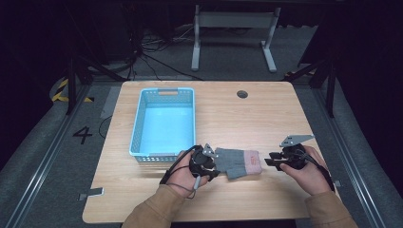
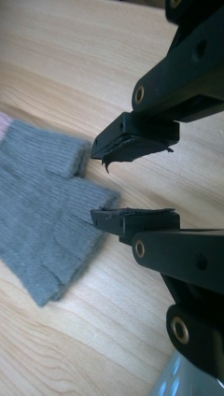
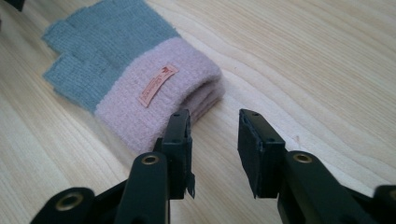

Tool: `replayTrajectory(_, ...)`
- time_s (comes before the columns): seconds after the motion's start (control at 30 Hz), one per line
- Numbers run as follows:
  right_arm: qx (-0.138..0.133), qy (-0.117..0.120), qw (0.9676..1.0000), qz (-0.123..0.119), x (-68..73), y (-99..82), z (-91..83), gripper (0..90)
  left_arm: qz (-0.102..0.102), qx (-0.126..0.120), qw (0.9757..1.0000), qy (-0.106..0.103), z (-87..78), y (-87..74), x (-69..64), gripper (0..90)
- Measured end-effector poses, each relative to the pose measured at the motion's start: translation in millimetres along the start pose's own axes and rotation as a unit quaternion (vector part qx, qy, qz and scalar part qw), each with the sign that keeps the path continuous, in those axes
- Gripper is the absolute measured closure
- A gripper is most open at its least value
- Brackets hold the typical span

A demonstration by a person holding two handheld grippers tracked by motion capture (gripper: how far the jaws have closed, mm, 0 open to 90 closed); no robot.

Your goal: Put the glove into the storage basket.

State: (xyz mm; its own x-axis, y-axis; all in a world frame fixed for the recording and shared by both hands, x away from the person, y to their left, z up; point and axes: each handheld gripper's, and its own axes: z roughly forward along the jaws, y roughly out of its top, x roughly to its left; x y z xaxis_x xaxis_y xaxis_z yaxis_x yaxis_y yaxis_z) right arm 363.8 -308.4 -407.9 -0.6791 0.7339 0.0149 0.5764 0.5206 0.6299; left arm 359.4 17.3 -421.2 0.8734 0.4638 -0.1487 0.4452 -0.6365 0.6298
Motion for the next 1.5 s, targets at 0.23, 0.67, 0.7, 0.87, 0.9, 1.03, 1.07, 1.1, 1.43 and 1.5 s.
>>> replayTrajectory(0.23,-0.015,-0.008,0.9998,0.014,-5.9,-3.4,-10.5,60.7,0.006,-0.018,0.9998,-0.002,-7.8,7.8,-3.9,58.3)
replayTrajectory(0.67,-0.054,-0.027,0.9978,0.028,-21.9,-12.9,-29.3,56.2,0.028,-0.025,0.9992,-0.013,-9.2,26.7,-3.8,48.5)
replayTrajectory(0.7,-0.057,-0.030,0.9974,0.032,-22.9,-13.2,-31.9,56.4,0.030,-0.024,0.9992,-0.011,-9.4,28.7,-3.5,48.1)
replayTrajectory(0.87,-0.085,-0.039,0.9951,0.032,-23.3,-11.1,-39.9,59.3,0.027,-0.041,0.9987,-0.010,-3.5,38.5,-6.3,47.5)
replayTrajectory(0.9,-0.089,-0.040,0.9948,0.031,-23.0,-10.2,-40.9,59.5,0.029,-0.040,0.9987,-0.010,-1.4,40.1,-6.9,47.2)
replayTrajectory(1.03,-0.089,-0.037,0.9948,0.032,-23.1,-9.9,-40.6,59.4,0.030,-0.040,0.9987,-0.009,5.5,45.3,-6.2,45.5)
replayTrajectory(1.07,-0.088,-0.037,0.9949,0.032,-23.5,-10.3,-39.9,59.3,0.030,-0.037,0.9988,-0.010,7.4,46.4,-5.2,44.5)
replayTrajectory(1.1,-0.086,-0.036,0.9950,0.034,-23.9,-10.7,-39.1,59.2,0.029,-0.032,0.9990,-0.013,9.5,47.1,-4.5,43.6)
replayTrajectory(1.43,-0.077,-0.033,0.9955,0.044,-28.0,-17.0,-32.8,56.9,0.029,-0.018,0.9993,-0.017,30.3,48.3,5.3,32.9)
replayTrajectory(1.5,-0.075,-0.035,0.9954,0.047,-28.9,-18.3,-32.1,56.5,0.029,-0.018,0.9993,-0.015,34.0,47.0,5.8,26.0)
